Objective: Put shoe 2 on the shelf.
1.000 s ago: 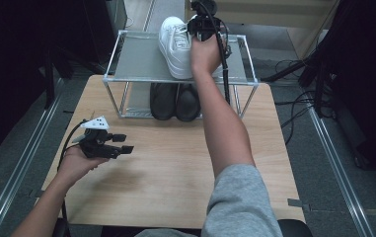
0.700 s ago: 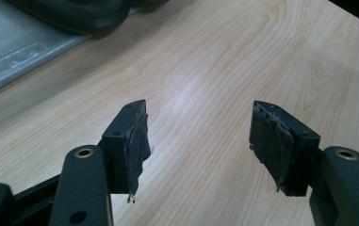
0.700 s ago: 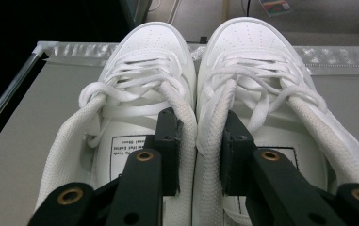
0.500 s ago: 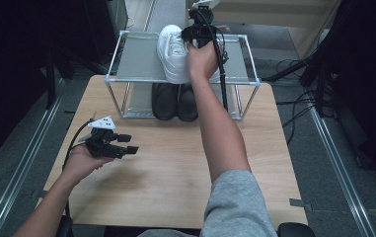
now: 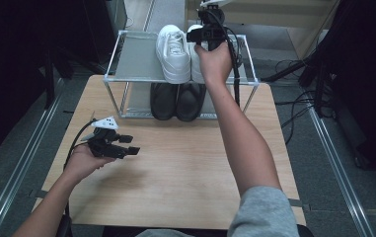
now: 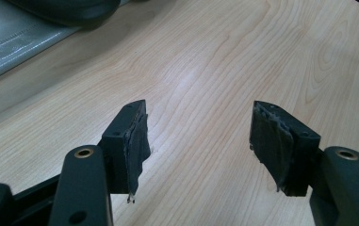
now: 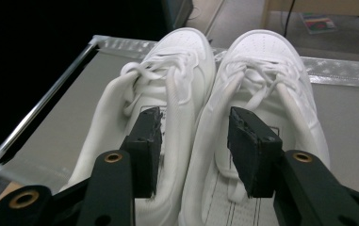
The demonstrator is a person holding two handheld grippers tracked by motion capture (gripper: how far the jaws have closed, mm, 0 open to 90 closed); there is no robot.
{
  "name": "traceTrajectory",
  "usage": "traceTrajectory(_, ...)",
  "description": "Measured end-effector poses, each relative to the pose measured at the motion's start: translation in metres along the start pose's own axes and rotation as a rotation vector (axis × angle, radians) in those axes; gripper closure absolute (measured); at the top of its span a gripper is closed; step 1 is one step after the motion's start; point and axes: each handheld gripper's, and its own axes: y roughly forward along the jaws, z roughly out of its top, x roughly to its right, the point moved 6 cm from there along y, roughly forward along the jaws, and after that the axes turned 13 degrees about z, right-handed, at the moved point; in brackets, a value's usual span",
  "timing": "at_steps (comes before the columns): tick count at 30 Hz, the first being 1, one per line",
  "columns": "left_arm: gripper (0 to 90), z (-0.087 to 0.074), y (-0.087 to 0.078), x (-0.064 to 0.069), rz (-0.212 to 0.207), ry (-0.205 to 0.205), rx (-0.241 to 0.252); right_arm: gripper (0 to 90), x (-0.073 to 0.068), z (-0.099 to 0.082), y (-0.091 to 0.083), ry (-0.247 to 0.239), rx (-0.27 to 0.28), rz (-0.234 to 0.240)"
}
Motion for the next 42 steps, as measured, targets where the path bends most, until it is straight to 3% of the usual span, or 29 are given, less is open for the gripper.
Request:
traceTrajectory(4, 38.1, 0.001, 0.0, 0.0, 0.004, 0.001, 0.004, 56.0, -0.003, -0.009, -0.014, -0.016, -0.003, 0.039)
traceTrajectory(9, 38.1, 0.0, 0.002, 0.0, 0.003, 0.001, -0.006, 59.8, -0.012, -0.023, -0.035, -0.118, 0.021, 0.089)
traceTrajectory(13, 38.1, 0.0, 0.002, 0.0, 0.0, -0.002, -0.012, 60.6, -0.017, -0.037, -0.046, -0.152, 0.013, 0.119)
traceTrajectory(19, 38.1, 0.0, 0.002, -0.002, 0.006, -0.004, -0.008, 60.7, -0.023, -0.061, -0.059, -0.144, 0.024, 0.202)
traceTrajectory(25, 38.1, -0.001, 0.0, -0.004, 0.011, -0.004, -0.005, 59.2, -0.027, -0.089, -0.062, -0.177, 0.0, 0.231)
traceTrajectory(29, 38.1, -0.001, 0.0, -0.004, 0.012, -0.006, 0.0, 56.3, -0.028, -0.106, -0.064, -0.182, -0.005, 0.28)
traceTrajectory(34, 38.0, -0.002, 0.001, -0.006, 0.011, -0.01, -0.005, 56.0, -0.025, -0.128, -0.07, -0.214, -0.005, 0.31)
traceTrajectory(42, 38.0, -0.002, 0.001, -0.004, 0.009, -0.006, -0.004, 53.7, -0.014, -0.178, -0.067, -0.194, -0.03, 0.344)
